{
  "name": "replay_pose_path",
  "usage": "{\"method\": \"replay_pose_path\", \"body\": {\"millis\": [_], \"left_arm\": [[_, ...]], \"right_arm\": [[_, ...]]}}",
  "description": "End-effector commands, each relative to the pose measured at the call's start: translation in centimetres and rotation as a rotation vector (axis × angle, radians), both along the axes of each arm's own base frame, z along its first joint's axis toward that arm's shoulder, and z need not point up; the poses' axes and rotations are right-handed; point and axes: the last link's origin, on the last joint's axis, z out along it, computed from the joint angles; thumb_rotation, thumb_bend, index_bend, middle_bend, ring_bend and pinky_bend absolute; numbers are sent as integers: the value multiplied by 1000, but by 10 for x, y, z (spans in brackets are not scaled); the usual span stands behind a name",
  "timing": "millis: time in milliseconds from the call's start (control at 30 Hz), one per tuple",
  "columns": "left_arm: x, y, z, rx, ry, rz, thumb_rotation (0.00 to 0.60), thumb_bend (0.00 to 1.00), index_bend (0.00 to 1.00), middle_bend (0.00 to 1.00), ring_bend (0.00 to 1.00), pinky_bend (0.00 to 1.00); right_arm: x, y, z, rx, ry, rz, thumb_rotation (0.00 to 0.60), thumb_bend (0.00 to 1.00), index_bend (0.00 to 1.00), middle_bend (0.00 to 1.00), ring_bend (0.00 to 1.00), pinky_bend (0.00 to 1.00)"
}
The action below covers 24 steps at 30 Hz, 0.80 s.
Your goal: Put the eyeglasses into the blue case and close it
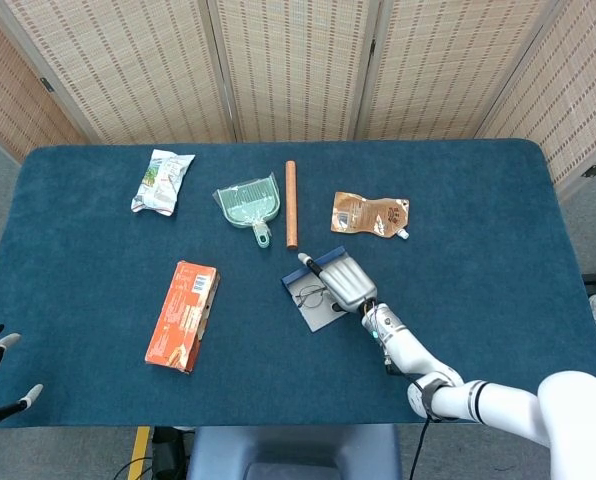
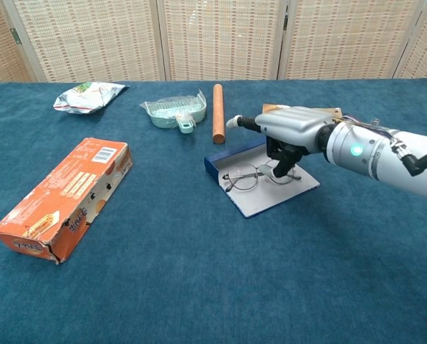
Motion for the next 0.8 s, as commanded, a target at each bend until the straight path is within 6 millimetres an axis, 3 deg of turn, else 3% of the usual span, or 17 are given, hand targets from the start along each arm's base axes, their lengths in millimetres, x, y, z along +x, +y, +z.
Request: {"method": "replay_pose_path", "body": {"millis": [33,133,800], "left_arm": [[0,0,0,-2,1,0,600,187,248,137,147,238],[1,1,-1,-6,-1,-4,600,186,248,137,147,238],[-3,-1,-3,-4,-3,12,600,186,248,137,148,238]], "right_arm": [[-6,6,0,1,13,3,600,288,0,986,1000,981],[-10,4,0,-17,43,0,600,205,0,981,1000,981],[16,-38,-23,-74,87,-52,600,206,0,986,1000,981]]}}
